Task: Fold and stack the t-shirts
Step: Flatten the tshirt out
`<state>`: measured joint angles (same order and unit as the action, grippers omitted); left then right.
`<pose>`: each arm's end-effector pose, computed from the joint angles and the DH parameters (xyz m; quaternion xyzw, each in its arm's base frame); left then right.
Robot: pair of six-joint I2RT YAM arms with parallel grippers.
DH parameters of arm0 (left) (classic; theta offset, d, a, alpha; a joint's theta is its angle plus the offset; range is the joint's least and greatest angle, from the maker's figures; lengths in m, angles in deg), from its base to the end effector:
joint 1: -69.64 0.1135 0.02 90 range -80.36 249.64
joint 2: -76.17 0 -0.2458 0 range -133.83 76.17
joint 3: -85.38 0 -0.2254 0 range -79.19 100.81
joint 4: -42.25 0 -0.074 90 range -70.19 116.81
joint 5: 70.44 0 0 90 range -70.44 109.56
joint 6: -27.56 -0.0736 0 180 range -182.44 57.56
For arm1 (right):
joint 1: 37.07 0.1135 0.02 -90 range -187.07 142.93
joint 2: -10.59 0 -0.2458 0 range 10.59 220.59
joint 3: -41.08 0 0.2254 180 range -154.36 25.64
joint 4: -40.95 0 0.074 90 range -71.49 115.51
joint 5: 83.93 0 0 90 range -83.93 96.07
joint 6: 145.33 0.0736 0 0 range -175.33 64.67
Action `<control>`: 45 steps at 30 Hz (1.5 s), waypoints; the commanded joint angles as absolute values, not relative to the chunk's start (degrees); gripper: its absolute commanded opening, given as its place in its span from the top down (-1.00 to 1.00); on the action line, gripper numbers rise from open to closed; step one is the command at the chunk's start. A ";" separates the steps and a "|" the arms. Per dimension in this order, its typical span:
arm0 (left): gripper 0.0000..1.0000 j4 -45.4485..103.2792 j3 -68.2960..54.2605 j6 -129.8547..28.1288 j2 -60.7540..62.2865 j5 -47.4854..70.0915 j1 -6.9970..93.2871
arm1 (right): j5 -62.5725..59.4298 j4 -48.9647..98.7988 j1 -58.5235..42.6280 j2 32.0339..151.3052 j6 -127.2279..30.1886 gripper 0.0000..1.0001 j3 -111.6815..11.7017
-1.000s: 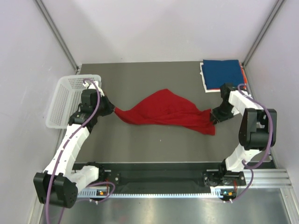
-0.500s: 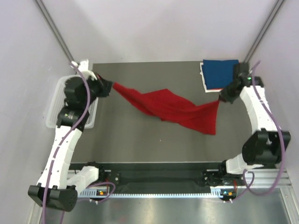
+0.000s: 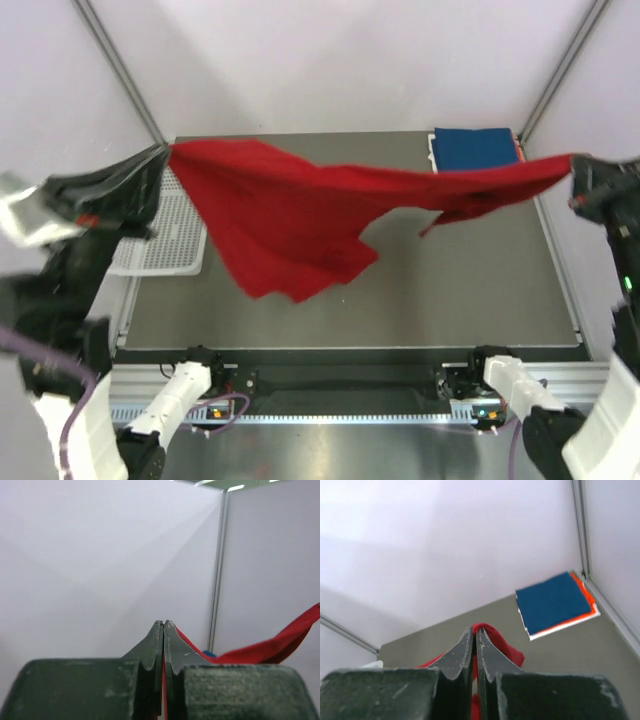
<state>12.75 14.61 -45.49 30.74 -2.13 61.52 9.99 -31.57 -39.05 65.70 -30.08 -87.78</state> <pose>0.0602 -0.0361 0.5711 0.1305 0.4703 -0.2743 0.8286 0.0896 -0.0081 0.5347 0.1883 0.6737 0.1206 0.7044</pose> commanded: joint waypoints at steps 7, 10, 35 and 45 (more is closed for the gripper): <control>1.00 1.86 34.25 -45.56 31.44 1.89 61.82 | 14.15 -33.02 -38.48 56.20 -32.66 1.00 -97.30; 1.00 0.53 33.76 -46.80 30.03 3.30 61.82 | 14.51 -32.93 -38.48 58.04 -32.66 1.00 -98.46; 1.00 13.19 21.54 -50.31 18.33 8.92 61.82 | 2.64 -19.84 -38.48 71.85 -33.45 1.00 -88.08; 1.00 7.75 25.48 -49.17 28.00 9.01 61.82 | 7.37 -25.72 -38.48 60.87 -32.93 1.00 -88.09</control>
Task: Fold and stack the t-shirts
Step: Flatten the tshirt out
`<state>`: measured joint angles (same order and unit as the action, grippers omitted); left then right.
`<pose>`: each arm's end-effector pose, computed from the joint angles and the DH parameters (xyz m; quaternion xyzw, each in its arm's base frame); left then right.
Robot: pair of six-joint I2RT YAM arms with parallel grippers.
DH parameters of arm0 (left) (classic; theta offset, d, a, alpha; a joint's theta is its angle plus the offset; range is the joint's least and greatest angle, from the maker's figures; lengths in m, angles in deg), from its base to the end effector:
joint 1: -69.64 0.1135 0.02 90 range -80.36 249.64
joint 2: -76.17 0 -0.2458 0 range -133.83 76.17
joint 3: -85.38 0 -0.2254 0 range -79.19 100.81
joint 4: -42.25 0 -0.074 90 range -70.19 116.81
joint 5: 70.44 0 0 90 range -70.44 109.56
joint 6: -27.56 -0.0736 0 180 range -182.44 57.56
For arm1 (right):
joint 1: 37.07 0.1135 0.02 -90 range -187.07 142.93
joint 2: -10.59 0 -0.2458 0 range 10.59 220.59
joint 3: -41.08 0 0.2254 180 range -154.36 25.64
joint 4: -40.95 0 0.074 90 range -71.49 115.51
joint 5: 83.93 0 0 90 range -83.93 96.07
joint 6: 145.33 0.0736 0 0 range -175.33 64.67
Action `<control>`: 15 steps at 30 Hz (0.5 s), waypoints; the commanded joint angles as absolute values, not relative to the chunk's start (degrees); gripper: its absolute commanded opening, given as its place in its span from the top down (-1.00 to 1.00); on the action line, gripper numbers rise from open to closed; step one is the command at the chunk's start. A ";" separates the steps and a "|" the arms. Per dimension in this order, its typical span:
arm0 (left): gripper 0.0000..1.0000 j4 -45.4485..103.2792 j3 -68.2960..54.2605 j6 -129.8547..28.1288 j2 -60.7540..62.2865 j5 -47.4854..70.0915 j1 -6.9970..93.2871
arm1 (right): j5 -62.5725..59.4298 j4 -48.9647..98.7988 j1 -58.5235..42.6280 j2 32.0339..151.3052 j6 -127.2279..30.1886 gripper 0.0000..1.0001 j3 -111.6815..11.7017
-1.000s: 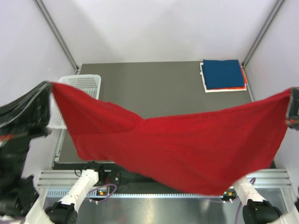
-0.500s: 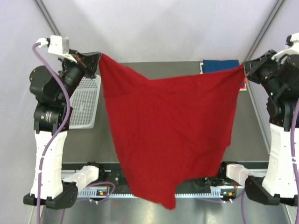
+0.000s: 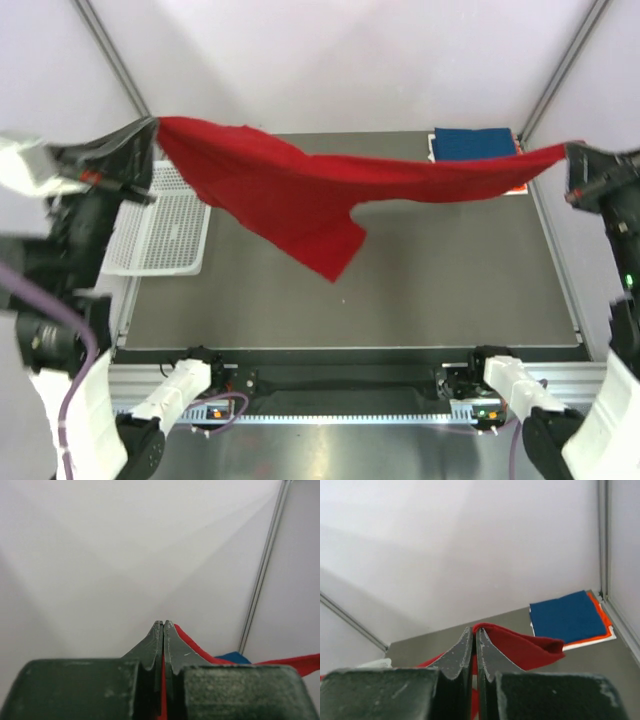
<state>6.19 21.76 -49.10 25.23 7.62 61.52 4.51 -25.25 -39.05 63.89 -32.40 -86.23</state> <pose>0.0830 -0.0272 0.5810 0.0668 0.5055 -0.2114 0.8338 0.0814 -0.0008 0.5473 0.1317 0.6440 0.1458 0.7394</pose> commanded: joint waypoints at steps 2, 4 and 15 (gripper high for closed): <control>1.00 5.55 26.54 -48.91 29.76 9.28 61.82 | 9.58 -27.30 -38.48 58.06 -32.92 1.00 -89.05; 1.00 3.78 29.17 -48.56 30.38 9.54 61.82 | 11.25 -28.89 -38.48 56.82 -32.83 1.00 -92.29; 1.00 0.26 25.33 -49.78 24.06 12.18 61.82 | 1.95 -38.64 -37.51 69.90 -31.34 1.00 -96.33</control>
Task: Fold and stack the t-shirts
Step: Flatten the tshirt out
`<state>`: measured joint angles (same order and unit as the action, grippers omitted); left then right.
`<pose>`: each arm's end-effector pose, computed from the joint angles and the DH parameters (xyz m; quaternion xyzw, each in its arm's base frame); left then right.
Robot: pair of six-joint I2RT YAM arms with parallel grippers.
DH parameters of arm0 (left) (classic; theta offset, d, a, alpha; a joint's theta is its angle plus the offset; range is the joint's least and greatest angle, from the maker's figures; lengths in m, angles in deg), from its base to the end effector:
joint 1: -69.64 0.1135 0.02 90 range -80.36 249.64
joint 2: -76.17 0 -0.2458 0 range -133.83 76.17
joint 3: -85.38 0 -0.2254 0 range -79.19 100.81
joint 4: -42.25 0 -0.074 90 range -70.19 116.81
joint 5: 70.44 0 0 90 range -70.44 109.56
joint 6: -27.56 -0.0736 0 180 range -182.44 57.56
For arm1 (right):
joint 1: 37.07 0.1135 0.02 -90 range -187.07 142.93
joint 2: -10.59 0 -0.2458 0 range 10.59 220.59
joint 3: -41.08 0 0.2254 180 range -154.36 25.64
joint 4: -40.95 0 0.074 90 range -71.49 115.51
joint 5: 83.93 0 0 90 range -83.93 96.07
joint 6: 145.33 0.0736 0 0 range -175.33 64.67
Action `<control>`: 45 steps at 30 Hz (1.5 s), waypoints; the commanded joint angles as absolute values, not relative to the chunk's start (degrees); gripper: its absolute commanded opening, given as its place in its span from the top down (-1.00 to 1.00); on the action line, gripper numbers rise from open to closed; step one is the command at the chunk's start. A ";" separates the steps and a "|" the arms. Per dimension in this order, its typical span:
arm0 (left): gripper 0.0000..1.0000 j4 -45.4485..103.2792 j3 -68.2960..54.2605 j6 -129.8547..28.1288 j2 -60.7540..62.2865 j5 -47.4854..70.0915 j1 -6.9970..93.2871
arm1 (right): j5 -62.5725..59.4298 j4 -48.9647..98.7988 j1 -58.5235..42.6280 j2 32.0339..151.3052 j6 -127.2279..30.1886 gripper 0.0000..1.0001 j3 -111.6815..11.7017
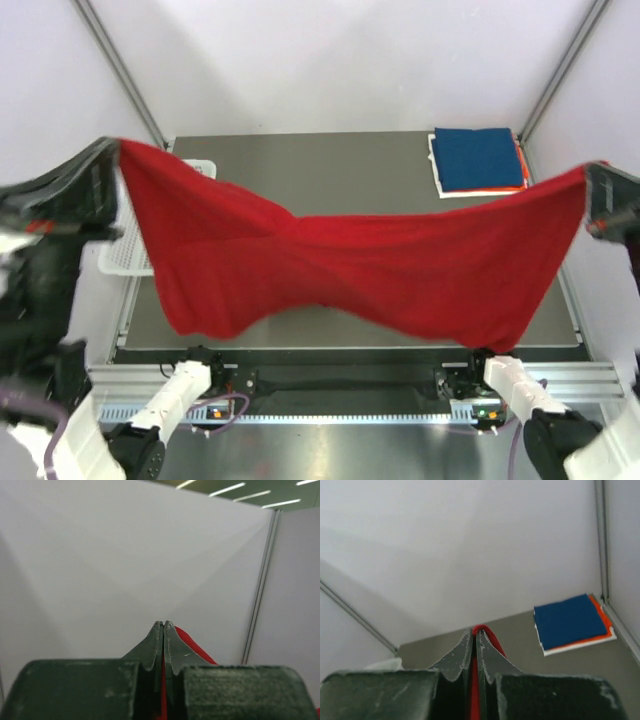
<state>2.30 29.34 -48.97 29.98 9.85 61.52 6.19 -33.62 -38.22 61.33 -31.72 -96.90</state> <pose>0.0115 -0.0142 0.6010 0.0555 0.4413 -0.2042 0.8721 0.0193 -0.0005 0.5613 0.1347 0.6101 0.1514 0.7660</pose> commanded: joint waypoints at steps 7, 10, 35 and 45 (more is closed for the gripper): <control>1.00 2.01 30.95 -50.74 17.20 16.65 61.82 | 1.85 -24.88 -37.51 71.68 -27.65 1.00 -95.05; 1.00 -0.08 33.22 -52.94 15.18 17.11 61.73 | 3.68 -35.81 -37.51 77.62 -28.70 1.00 -108.19; 1.00 1.24 28.22 -51.55 27.74 14.11 61.82 | 8.15 -42.95 -34.97 67.11 -32.74 1.00 -103.11; 1.00 -0.16 27.42 -53.13 28.62 15.78 61.82 | 10.37 -40.40 -34.88 64.03 -32.31 1.00 -97.84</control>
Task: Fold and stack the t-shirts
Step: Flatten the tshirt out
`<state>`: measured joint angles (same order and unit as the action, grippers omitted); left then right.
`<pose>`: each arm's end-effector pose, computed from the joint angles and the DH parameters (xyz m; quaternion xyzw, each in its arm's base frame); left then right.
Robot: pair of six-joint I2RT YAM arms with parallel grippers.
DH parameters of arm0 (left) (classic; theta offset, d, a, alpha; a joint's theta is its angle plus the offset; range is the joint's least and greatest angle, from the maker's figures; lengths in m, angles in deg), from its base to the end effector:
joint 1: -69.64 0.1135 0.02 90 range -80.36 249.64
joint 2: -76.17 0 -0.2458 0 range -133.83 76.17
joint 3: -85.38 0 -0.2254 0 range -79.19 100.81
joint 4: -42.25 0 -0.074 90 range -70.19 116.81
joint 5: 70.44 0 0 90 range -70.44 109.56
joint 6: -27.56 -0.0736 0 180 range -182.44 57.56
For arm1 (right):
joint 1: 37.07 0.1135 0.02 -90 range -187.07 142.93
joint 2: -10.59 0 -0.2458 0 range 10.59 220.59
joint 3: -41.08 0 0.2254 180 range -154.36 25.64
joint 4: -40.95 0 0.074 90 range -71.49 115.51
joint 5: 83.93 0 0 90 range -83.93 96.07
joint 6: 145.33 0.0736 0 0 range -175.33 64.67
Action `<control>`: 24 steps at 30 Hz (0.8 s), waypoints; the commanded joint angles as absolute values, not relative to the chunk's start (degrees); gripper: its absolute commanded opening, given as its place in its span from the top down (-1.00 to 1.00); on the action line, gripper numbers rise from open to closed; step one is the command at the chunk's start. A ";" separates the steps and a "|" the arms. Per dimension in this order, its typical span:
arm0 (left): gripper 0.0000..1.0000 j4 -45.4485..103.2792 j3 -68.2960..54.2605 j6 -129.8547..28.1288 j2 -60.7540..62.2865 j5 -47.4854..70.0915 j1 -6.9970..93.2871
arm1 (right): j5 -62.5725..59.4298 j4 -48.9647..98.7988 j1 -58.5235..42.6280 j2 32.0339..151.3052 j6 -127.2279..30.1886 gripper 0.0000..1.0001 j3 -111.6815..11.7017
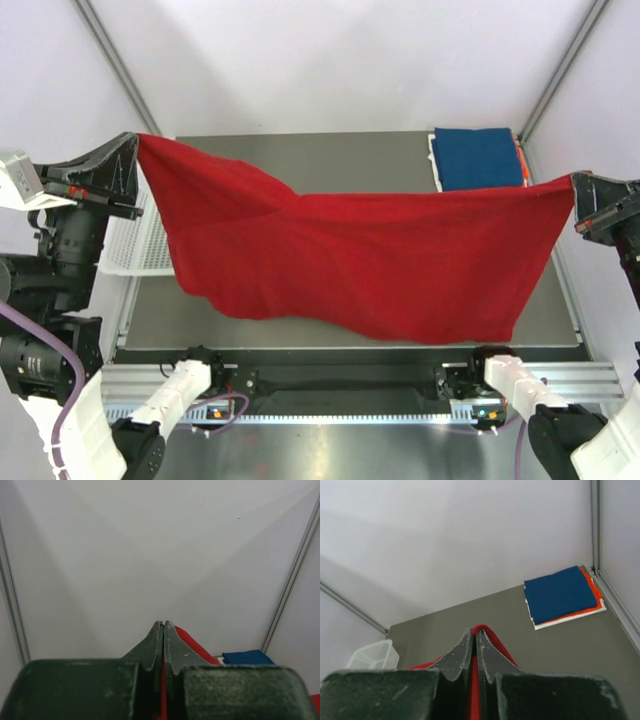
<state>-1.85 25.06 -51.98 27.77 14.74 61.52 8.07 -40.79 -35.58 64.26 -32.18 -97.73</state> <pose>0.0587 -0.0146 0.5781 0.0252 0.5213 -0.1593 0.8380 0.0408 -0.0015 0.5449 0.1413 0.6711 0.1436 0.7135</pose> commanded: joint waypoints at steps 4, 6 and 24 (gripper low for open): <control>1.00 -4.04 29.80 -52.52 32.30 15.87 61.82 | 10.64 -48.20 -34.88 62.19 -31.17 1.00 -101.00; 1.00 -2.99 26.91 -51.72 36.86 16.05 61.82 | 9.50 -49.89 -34.88 59.65 -30.90 1.00 -101.53; 1.00 -10.55 40.27 -49.96 36.72 10.96 63.23 | 17.05 -49.38 -29.96 51.72 -26.50 1.00 -105.06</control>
<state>-9.83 42.30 -49.08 41.08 11.86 63.40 11.87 -50.47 -31.47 49.18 -26.78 -108.66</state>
